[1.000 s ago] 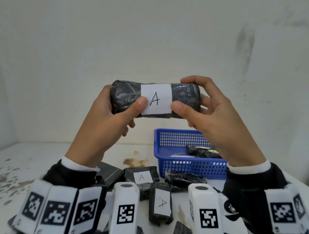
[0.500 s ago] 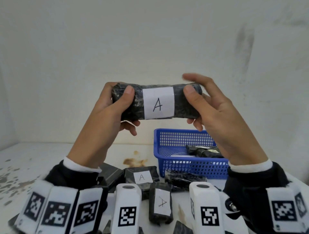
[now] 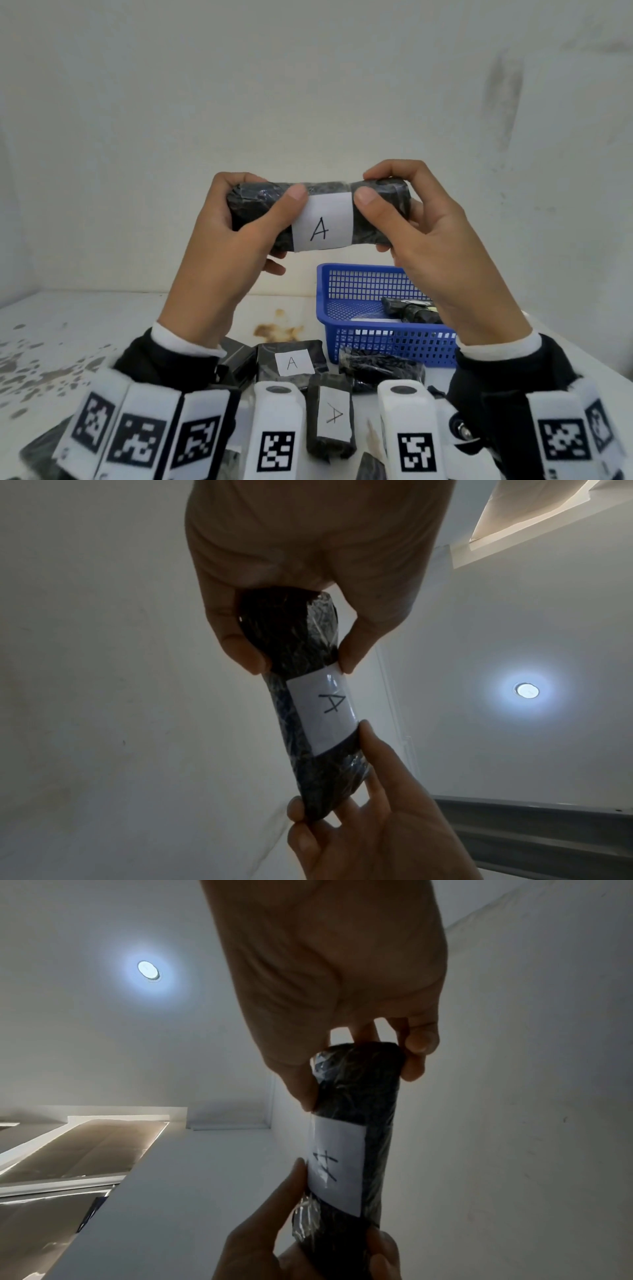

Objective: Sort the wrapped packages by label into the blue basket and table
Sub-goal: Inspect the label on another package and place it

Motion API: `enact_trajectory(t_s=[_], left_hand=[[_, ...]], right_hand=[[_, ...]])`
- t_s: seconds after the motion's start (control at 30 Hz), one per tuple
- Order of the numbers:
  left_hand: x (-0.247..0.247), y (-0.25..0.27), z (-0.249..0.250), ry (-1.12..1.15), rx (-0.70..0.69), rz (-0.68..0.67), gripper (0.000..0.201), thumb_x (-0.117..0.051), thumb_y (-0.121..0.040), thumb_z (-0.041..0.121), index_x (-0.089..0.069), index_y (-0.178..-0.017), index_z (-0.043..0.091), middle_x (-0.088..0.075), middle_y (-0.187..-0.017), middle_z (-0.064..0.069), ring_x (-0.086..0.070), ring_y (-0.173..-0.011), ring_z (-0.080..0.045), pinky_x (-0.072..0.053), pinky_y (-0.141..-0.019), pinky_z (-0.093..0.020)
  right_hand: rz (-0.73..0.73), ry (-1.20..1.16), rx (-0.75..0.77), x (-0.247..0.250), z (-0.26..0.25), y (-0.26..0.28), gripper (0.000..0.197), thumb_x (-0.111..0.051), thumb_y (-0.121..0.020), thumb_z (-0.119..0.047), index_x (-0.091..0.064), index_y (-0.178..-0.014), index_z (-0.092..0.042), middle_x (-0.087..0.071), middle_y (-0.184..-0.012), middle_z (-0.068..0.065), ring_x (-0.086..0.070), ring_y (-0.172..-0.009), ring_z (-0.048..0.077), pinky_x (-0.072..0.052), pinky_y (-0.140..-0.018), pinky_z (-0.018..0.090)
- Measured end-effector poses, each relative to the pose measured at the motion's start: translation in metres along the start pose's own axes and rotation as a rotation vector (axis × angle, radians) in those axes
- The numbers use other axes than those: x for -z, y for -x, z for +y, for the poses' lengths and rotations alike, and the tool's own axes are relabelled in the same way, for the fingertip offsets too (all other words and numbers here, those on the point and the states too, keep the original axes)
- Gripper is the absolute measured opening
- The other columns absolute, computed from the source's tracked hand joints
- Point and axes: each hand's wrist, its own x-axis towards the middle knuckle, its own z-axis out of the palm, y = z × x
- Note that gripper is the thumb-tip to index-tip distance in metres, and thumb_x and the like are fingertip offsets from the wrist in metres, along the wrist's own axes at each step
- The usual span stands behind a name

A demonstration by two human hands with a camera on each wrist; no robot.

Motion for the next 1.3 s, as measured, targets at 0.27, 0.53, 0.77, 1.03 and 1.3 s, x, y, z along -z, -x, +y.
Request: enact_trajectory(t_s=[0.27, 0.53, 0.77, 1.03, 1.3], left_hand=[[-0.001, 0.001, 0.0, -0.052, -0.001, 0.043, 0.042, -0.073, -0.065, 0.048, -0.052, -0.093, 0.025, -0.065, -0.07, 0.009, -0.058, -0.056, -0.012, -0.048, -0.051, -0.028], [-0.001, -0.001, -0.001, -0.058, 0.035, 0.048, 0.035, -0.066, -0.084, 0.04, -0.052, -0.109, 0.019, -0.065, -0.082, 0.002, -0.06, -0.058, -0.012, -0.052, -0.05, -0.026], [-0.003, -0.002, -0.009, -0.09, 0.061, 0.017, 0.032, -0.058, -0.089, 0.043, -0.05, -0.113, 0.022, -0.063, -0.086, -0.003, -0.057, -0.051, -0.011, -0.053, -0.046, -0.029], [-0.006, -0.004, -0.017, -0.091, 0.087, -0.012, 0.03, -0.055, -0.093, 0.038, -0.045, -0.116, 0.021, -0.061, -0.083, -0.001, -0.056, -0.051, -0.013, -0.046, -0.043, -0.028], [0.016, -0.009, -0.015, -0.239, 0.063, -0.092, 0.085, -0.074, -0.065, 0.04, -0.036, -0.141, 0.039, -0.071, -0.103, 0.003, -0.072, -0.078, -0.013, -0.058, -0.069, -0.021]], right_hand=[[-0.007, 0.054, 0.005, -0.001, 0.0, 0.0, 0.015, -0.071, -0.088, -0.038, -0.061, -0.099, -0.035, -0.065, -0.081, -0.01, -0.054, -0.066, 0.011, -0.051, -0.06, 0.029], [-0.071, 0.059, -0.041, 0.013, 0.0, 0.0, 0.046, -0.062, -0.092, -0.014, -0.056, -0.127, -0.044, -0.068, -0.088, -0.008, -0.057, -0.067, 0.006, -0.051, -0.069, 0.023], [-0.185, 0.115, -0.047, 0.034, 0.003, -0.001, 0.066, -0.071, -0.088, -0.005, -0.053, -0.136, -0.047, -0.074, -0.094, -0.004, -0.062, -0.071, 0.014, -0.056, -0.072, 0.023], [-0.125, 0.173, -0.104, 0.04, 0.007, -0.003, 0.058, -0.072, -0.089, -0.008, -0.056, -0.134, -0.04, -0.076, -0.086, 0.0, -0.066, -0.064, 0.009, -0.055, -0.067, 0.021], [-0.049, 0.159, -0.186, 0.027, 0.013, -0.007, 0.054, -0.072, -0.09, -0.022, -0.052, -0.139, -0.034, -0.075, -0.083, -0.005, -0.066, -0.058, 0.005, -0.055, -0.062, 0.02]])
